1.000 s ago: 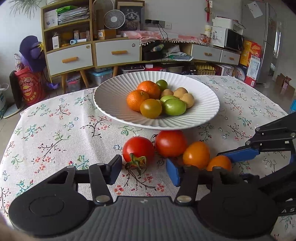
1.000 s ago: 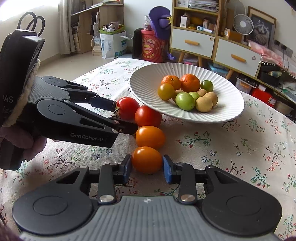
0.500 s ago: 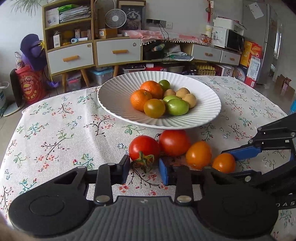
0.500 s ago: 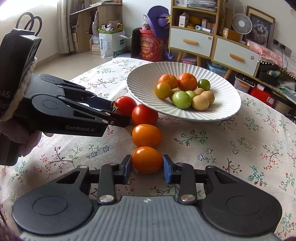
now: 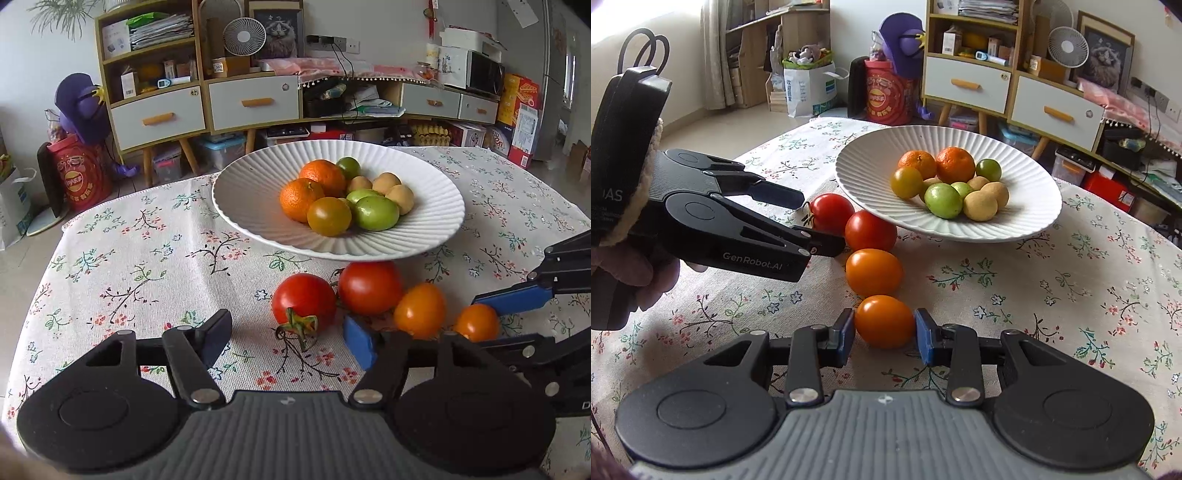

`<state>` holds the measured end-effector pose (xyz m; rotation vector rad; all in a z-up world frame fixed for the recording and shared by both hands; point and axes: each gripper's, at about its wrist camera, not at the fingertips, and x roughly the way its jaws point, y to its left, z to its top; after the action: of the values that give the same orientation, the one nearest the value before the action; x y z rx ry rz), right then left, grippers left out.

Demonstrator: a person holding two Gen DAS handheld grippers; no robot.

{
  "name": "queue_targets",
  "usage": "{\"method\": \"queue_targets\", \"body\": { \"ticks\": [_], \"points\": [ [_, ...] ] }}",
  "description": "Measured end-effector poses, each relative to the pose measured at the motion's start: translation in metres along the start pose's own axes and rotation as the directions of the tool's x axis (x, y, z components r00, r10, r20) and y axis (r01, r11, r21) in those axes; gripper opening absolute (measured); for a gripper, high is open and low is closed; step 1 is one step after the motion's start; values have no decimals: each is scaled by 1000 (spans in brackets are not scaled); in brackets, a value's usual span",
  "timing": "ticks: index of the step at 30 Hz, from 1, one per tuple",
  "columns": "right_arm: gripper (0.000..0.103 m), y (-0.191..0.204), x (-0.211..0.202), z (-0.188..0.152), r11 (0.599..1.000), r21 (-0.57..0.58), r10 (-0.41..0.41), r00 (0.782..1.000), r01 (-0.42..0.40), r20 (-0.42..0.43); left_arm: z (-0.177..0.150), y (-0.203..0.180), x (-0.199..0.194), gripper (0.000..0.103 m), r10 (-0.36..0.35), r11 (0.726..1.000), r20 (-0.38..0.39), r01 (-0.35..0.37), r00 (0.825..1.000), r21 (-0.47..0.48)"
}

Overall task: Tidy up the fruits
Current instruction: 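Close the left gripper on a red tomato while the right gripper grasps an orange tomato, then carry the red and orange tomatoes in both grippers over the bowl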

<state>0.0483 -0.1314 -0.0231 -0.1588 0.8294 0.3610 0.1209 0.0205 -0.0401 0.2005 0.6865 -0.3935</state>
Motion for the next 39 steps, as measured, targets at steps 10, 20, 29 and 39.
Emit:
{"method": "queue_targets", "body": {
  "ticks": [10, 20, 29, 39],
  "points": [
    [31, -2, -2, 0, 1000, 4, -3, 1000, 3, 2, 7, -1, -2, 35, -42, 999, 15, 41, 999, 8],
    [30, -8, -11, 5, 1000, 25, -13, 1000, 13, 18, 10, 2, -11, 34, -25, 999, -23, 24, 999, -43],
    [30, -19, -26, 19, 997, 62, -40, 996, 35, 77, 15, 0, -32, 34, -43, 997, -7, 42, 999, -70],
    [30, -40, -17, 36, 986, 116, -135, 984, 122, 113, 34, -12, -37, 34, -45, 995, 37, 48, 998, -92]
  ]
}}
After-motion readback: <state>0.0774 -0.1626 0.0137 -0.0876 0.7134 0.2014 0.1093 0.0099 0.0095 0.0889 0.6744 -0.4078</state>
